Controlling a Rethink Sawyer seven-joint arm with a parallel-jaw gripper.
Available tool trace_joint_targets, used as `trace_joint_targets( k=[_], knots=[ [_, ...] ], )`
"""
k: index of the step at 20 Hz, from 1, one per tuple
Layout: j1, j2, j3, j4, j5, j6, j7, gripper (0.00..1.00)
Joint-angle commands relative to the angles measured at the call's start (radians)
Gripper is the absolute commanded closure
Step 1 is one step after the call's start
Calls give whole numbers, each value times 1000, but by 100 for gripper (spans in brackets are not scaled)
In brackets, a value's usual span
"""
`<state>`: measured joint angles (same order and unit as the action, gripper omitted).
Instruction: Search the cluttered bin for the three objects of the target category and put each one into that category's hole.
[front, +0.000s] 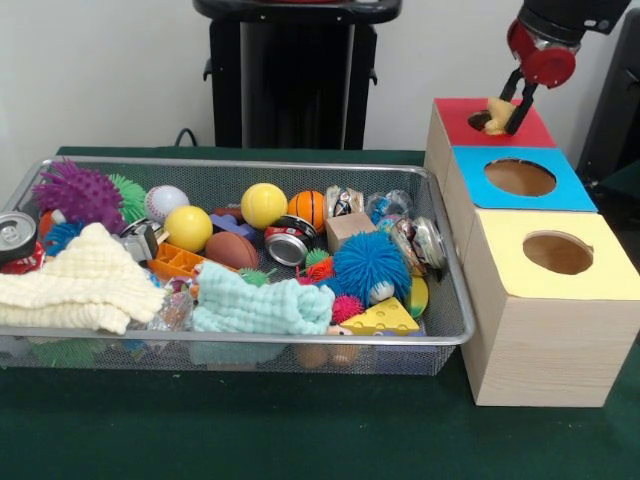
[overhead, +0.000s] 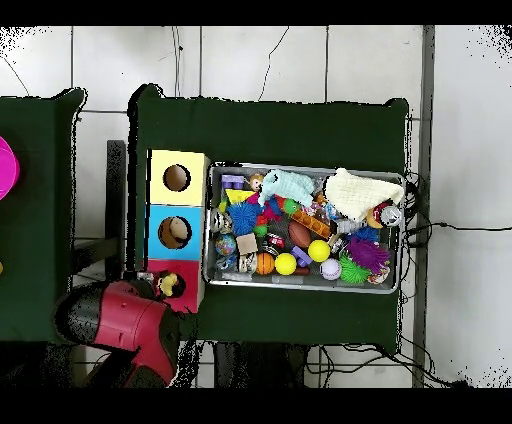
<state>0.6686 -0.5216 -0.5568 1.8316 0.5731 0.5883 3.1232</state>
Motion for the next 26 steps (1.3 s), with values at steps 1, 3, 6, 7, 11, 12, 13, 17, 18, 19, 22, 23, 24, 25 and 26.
trace_joint_targets(
  k=[1, 3, 6, 7, 11, 12, 13, 17, 18, 19, 22, 23, 24, 25, 26],
  knots=[
    [-46, -104, 136, -59, -55, 88, -46, 0],
    [-58, -112, 141, -60, -65, 97, -49, 0],
    [-65, -95, 170, -38, -65, 18, -43, 0],
    [-64, -79, 180, -32, -69, -21, -37, 0],
    [-67, -36, 204, -20, -81, -117, -24, 0],
    [-70, -32, 209, -16, -81, -129, -24, 0],
    [-71, -23, 214, -13, -83, -149, -23, 0],
    [-85, 7, 238, -2, -91, -225, -21, 0],
    [-87, 14, 241, -2, -92, -237, -18, 0],
    [-89, 21, 246, -7, -91, -246, -14, 0],
    [-87, 24, 241, -18, -93, -228, -7, 0],
    [-91, 20, 243, -16, -96, -225, -10, 0],
    [-96, 16, 246, -11, -100, -228, -15, 0],
    [-103, 12, 252, -7, -105, -227, -23, 0],
    [-113, 7, 260, -1, -114, -234, -25, 100]
  ],
)
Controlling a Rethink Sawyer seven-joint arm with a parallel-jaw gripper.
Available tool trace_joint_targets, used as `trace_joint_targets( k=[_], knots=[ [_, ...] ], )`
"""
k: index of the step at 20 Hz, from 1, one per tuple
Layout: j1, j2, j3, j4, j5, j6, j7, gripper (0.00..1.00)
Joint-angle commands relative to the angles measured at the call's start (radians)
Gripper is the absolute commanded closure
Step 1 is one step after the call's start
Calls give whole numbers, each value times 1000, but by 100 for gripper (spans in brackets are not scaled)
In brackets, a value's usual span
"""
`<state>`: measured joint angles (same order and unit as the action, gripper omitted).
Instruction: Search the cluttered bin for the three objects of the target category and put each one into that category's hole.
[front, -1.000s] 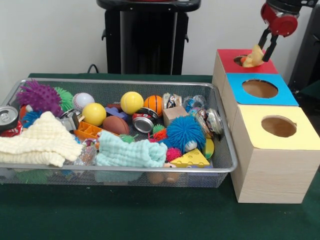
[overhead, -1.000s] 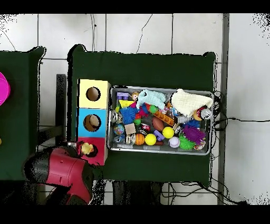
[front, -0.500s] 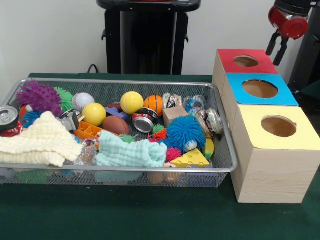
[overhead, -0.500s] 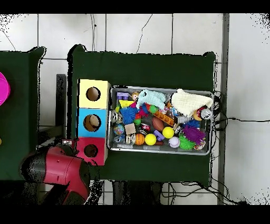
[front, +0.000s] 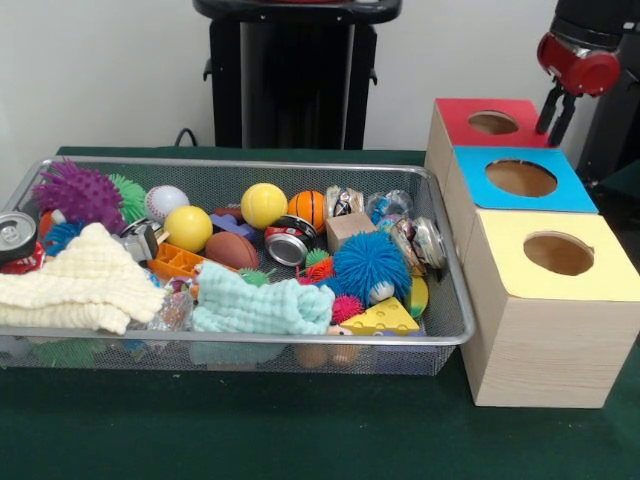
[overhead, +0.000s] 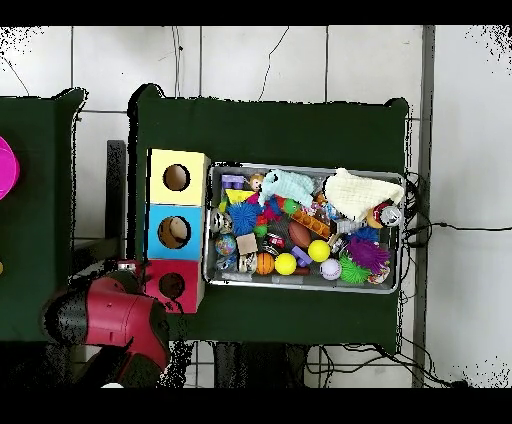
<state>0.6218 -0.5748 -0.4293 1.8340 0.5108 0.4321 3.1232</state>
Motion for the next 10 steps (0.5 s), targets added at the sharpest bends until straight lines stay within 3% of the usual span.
trace_joint_targets(
  k=[1, 10],
  knots=[
    [-69, 58, 134, -4, -55, -69, -31, 100],
    [-69, 27, 116, -28, -77, 3, 2, 100]
  ],
)
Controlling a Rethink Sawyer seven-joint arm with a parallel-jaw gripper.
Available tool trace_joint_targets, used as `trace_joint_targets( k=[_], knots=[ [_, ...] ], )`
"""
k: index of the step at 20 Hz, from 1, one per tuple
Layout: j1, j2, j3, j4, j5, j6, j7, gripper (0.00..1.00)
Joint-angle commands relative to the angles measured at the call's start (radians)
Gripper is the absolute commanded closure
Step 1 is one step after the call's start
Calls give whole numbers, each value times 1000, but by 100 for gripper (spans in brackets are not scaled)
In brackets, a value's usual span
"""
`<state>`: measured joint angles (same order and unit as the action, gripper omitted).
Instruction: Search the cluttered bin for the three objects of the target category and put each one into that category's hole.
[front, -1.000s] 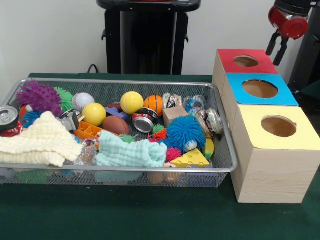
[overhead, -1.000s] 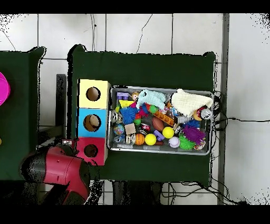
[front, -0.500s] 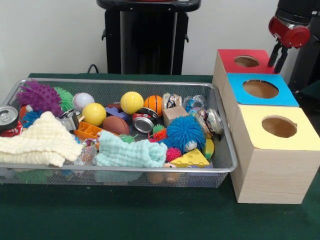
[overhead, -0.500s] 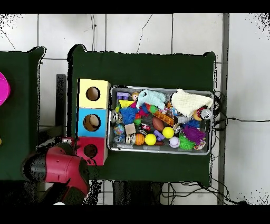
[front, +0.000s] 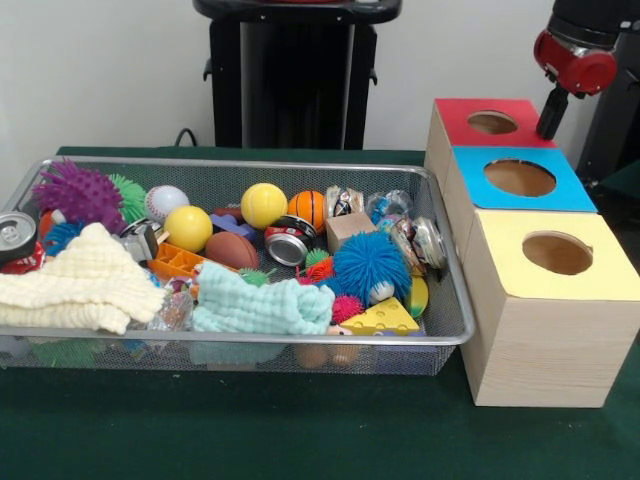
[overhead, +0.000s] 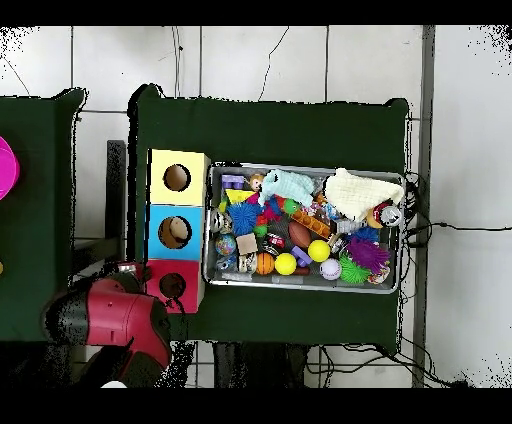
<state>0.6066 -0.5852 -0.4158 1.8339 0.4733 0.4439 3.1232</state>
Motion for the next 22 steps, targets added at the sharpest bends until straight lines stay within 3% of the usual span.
trace_joint_targets(
  k=[1, 6, 13, 22],
  knots=[
    [-56, 38, 104, -26, -41, -17, 2, 100],
    [-74, -4, 107, -19, -51, 28, -12, 100],
    [-84, -138, 42, -92, -120, 312, -22, 100],
    [-153, -215, 87, -27, -161, 300, -88, 100]
  ],
)
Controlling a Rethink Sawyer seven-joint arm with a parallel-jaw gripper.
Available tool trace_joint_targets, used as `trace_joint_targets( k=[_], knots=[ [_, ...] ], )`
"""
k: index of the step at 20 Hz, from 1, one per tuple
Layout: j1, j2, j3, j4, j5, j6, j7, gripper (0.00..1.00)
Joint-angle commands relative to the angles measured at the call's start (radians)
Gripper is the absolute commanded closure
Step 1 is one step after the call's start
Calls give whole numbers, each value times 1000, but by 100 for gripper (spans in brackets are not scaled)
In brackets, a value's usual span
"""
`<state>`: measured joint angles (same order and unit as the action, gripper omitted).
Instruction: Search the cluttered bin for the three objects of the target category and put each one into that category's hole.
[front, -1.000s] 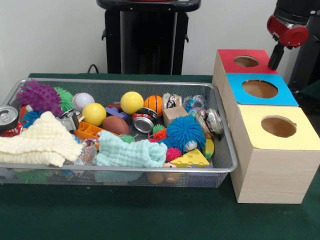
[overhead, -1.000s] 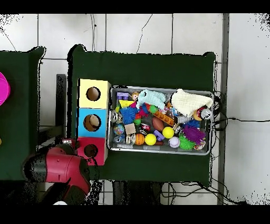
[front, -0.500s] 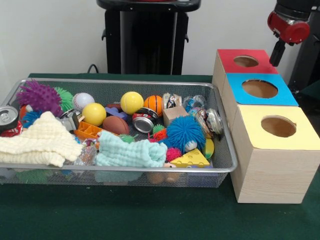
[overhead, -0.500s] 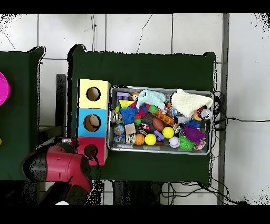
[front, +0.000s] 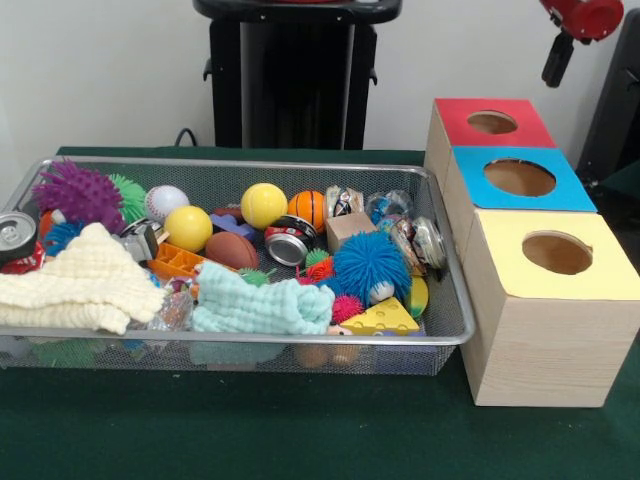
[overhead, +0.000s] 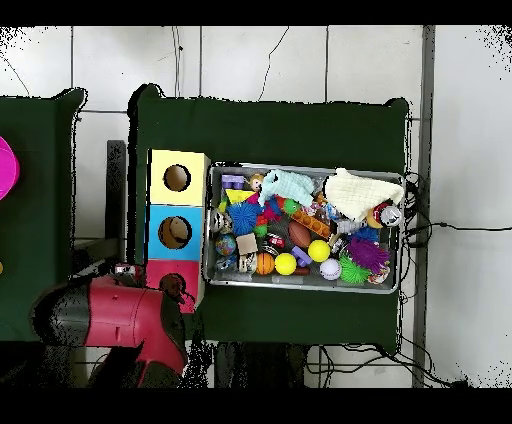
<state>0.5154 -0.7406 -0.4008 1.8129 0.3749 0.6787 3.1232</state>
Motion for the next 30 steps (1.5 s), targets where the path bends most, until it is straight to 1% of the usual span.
trace_joint_targets(
  k=[1, 2, 3, 4, 5, 7, 10, 11, 12, 13, 14, 15, 17, 19, 23, 26, 30],
  knots=[
    [-71, -64, 76, -8, -78, 62, -107, 100],
    [-76, -64, 78, -5, -90, 52, -112, 100],
    [-87, -56, 89, 18, -106, -10, -132, 100],
    [-102, -51, 101, 35, -114, -47, -141, 100],
    [-122, -46, 125, 68, -116, -108, -153, 100],
    [-149, -46, 150, 90, -131, -148, -164, 100],
    [-166, -53, 161, 96, -169, -153, -174, 100],
    [-200, -61, 175, 113, -191, -168, -212, 100],
    [-221, -66, 188, 123, -206, -177, -230, 100],
    [-273, -76, 214, 153, -231, -208, -279, 100],
    [-303, -85, 229, 164, -252, -218, -297, 100],
    [-352, -94, 251, 187, -286, -247, -335, 100],
    [-423, -100, 288, 204, -339, -272, -374, 100],
    [-481, -100, 326, 213, -393, -294, -391, 100],
    [-556, -92, 386, 221, -476, -327, -377, 100],
    [-586, -75, 413, 221, -535, -361, -341, 100],
    [-603, -41, 418, 202, -613, -400, -299, 100]
  ],
)
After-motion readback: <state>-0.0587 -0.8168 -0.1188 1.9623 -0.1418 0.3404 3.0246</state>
